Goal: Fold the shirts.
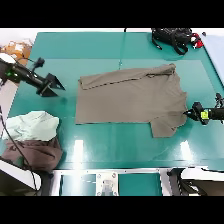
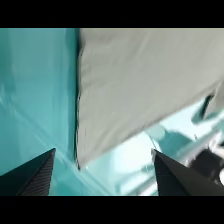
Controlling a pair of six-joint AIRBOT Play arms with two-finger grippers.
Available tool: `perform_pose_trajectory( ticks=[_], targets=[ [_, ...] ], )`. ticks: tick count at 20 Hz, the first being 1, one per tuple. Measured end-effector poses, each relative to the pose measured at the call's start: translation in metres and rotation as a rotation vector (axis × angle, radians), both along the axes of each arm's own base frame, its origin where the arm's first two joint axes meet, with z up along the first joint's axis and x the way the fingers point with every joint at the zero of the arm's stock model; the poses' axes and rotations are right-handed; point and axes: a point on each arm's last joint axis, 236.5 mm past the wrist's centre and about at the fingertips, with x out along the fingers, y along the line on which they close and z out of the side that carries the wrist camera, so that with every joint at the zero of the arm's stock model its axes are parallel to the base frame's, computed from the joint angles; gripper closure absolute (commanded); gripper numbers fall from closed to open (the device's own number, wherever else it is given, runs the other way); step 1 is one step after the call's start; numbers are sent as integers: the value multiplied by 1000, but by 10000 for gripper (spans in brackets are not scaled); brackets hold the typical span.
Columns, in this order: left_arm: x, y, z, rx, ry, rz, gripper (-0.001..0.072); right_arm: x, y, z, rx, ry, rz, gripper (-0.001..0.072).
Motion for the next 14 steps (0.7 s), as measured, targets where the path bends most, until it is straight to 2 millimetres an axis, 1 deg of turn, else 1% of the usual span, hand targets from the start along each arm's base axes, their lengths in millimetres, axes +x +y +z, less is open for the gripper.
perform_pose_trajectory(
  ticks=[3,6,9,10,11,12,13,14],
  targets=[
    [-38,-27,-35,1,123,-17,37,2,-3,-7,0,4,3,698],
    [-76,-52,-69,17,223,-34,38,2,-3,-9,0,1,17,697],
    [-105,-77,-82,2,298,-50,39,3,-3,-11,-1,-2,22,697],
    [-109,-84,-85,5,305,-54,116,3,-3,-11,-2,-2,22,697],
    [-114,-88,-89,13,313,-62,242,3,-4,-11,-3,-3,23,697],
    [-120,-91,-93,23,323,-74,300,3,-4,-11,-5,-5,24,698],
    [-123,-92,-95,33,325,-81,298,4,-4,-12,-6,-7,25,697],
    [-124,-94,-96,33,329,-81,405,4,-4,-11,-8,-10,27,697]
  ],
)
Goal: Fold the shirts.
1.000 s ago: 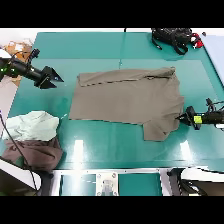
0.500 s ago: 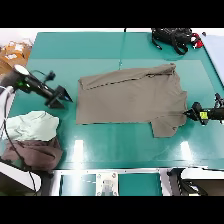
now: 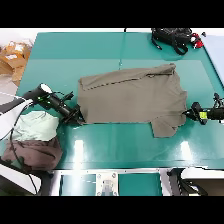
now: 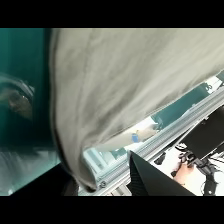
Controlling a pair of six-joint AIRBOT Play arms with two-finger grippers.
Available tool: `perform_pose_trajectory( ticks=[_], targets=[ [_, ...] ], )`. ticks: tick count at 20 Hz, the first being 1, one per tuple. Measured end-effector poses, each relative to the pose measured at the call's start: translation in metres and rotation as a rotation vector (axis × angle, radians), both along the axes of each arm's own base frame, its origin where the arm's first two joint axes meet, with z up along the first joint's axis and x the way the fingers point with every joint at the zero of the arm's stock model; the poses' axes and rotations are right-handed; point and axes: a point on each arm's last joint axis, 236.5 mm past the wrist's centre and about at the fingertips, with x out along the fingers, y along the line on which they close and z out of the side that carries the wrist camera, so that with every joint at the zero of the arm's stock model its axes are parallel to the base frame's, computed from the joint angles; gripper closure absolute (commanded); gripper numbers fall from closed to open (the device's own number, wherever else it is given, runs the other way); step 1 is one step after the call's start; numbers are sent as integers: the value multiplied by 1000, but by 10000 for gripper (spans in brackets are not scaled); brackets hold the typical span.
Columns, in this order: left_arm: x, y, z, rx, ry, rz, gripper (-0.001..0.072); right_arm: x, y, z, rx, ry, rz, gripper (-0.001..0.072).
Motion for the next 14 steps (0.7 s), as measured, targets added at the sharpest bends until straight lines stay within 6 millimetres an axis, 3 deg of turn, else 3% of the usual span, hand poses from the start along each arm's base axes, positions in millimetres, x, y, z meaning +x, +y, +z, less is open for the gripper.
perform_pose_trajectory(
  ticks=[1,2,10,14],
  targets=[
    [-1,0,-2,6,1,-3,619,0,0,0,-1,-2,1,697],
    [0,2,-6,19,-9,-1,644,1,0,0,-1,-5,2,697],
    [26,6,-5,41,-113,26,682,3,1,1,2,-14,-1,698],
    [53,19,6,109,-284,31,682,4,3,6,10,-23,3,698]
  ],
)
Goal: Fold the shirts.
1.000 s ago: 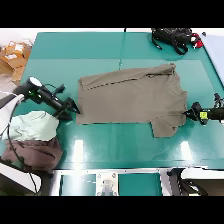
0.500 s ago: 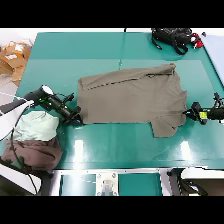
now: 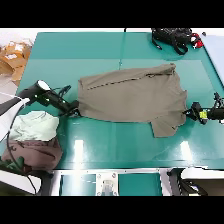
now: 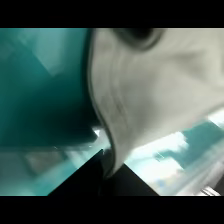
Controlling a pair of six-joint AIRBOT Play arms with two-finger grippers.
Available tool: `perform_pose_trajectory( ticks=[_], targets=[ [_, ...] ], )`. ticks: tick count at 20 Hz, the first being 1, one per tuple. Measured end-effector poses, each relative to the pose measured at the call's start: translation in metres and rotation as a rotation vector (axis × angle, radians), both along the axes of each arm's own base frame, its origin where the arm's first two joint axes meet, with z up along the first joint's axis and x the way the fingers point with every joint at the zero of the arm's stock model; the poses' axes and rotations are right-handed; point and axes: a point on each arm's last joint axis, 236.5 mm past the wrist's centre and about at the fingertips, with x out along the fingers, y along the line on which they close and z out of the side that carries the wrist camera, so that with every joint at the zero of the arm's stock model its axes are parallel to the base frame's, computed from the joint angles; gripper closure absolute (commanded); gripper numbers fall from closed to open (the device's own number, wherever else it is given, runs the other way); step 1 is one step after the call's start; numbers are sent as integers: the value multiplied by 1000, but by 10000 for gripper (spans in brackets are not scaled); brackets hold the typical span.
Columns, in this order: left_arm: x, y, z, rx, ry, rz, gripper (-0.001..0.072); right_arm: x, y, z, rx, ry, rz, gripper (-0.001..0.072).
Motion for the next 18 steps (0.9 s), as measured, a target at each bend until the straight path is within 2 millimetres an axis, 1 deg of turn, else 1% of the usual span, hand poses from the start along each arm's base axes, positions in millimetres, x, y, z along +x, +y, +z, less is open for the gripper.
perform_pose_trajectory(
  ticks=[1,2,3,4,6,7,8,10,12,13,14,15,16,17,18],
  targets=[
    [5,3,11,12,-45,-7,682,4,3,8,13,-26,-2,698],
    [10,1,29,0,-94,-10,682,11,6,20,25,-63,-4,698],
    [15,-3,49,-16,-145,-15,682,19,9,36,38,-112,-4,698],
    [20,-3,67,-18,-197,-23,682,27,13,56,47,-169,0,698],
    [36,-5,115,-31,-337,-27,682,43,19,109,42,-306,15,698],
    [41,-8,142,-42,-404,-37,682,49,21,141,25,-382,25,698],
    [46,-11,174,-60,-480,-44,682,53,25,173,-1,-456,38,698],
    [51,-15,232,-81,-621,-57,682,55,33,247,-66,-628,54,698],
    [50,-20,306,-103,-799,-73,682,48,43,332,-148,-827,51,698],
    [45,-20,339,-104,-878,-85,682,38,50,375,-199,-928,48,698],
    [38,-21,374,-107,-966,-93,682,28,56,414,-252,-1014,41,698],
    [27,-22,414,-109,-1069,-101,682,14,65,454,-304,-1100,36,697],
    [14,-22,452,-108,-1169,-109,682,0,76,487,-352,-1171,37,697],
    [0,-22,484,-106,-1256,-116,682,-15,89,521,-397,-1244,39,697],
    [-18,-21,519,-102,-1353,-120,682,-29,102,548,-443,-1305,48,698]
  ],
)
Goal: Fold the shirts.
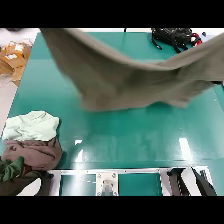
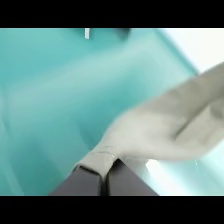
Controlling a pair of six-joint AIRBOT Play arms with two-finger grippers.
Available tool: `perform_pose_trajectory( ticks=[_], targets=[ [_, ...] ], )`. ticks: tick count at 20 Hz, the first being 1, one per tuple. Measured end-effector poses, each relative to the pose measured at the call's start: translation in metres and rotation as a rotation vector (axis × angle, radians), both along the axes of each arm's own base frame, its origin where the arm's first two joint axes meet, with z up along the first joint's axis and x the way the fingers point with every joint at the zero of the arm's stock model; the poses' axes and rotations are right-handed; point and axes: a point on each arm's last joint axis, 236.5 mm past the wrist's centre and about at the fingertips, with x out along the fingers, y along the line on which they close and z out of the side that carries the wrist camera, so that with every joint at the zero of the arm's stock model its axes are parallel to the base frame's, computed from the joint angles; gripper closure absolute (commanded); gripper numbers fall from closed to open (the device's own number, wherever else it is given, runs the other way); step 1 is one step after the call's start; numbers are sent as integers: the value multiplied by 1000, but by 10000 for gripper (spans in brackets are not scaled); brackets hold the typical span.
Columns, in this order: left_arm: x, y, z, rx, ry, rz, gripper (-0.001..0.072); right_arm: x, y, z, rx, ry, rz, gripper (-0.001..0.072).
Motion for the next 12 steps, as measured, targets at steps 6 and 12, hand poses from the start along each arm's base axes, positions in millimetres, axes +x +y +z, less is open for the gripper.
perform_pose_trajectory(
  ticks=[6,12],
  targets=[
    [-79,22,103,10,-343,108,682,-65,50,99,-203,-210,-110,697],
    [-24,40,42,68,-176,195,682,-33,4,52,-130,-63,-175,697]
  ],
)
